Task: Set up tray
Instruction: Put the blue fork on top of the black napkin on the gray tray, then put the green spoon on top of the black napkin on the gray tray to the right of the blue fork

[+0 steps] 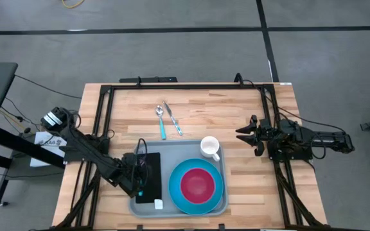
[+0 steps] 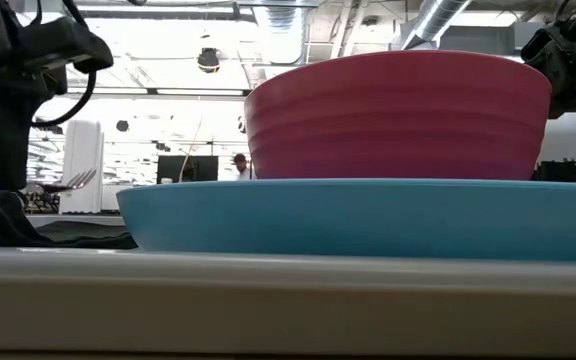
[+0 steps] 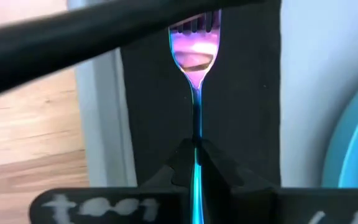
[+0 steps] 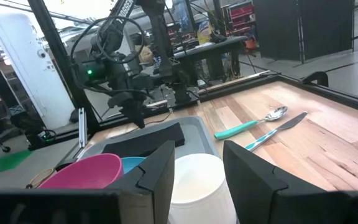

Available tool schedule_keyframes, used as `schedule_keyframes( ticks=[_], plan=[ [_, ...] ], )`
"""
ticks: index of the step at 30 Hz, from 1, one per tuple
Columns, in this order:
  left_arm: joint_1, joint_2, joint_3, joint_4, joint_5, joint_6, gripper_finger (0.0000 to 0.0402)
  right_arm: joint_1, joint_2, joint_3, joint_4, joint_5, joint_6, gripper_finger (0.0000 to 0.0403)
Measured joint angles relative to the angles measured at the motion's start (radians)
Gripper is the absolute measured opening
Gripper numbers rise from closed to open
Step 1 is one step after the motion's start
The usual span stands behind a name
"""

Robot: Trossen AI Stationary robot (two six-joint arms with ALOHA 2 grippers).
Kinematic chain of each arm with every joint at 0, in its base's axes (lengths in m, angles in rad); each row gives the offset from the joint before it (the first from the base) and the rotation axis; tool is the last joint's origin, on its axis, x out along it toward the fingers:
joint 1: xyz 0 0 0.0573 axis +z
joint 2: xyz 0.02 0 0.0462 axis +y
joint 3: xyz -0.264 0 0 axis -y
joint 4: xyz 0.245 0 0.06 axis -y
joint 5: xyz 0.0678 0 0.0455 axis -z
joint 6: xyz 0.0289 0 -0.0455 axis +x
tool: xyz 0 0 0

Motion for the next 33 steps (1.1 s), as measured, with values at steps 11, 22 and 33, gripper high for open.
schedule_keyframes(
  ticks=[11, 22, 33],
  plan=[
    [0.000, 0.096, 0.000, 0.062, 0.061, -0.019, 0.0000, 0.000, 0.000, 0.000, 0.000, 0.000, 0.000, 0.0129],
    [0.008, 0.093, 0.000, 0.060, 0.072, -0.029, 0.0049, 0.000, 0.000, 0.000, 0.000, 0.000, 0.000, 0.0129],
    [0.011, 0.053, 0.010, 0.057, 0.014, -0.032, 0.0083, 0.000, 0.000, 0.000, 0.000, 0.000, 0.000, 0.0129]
  ],
)
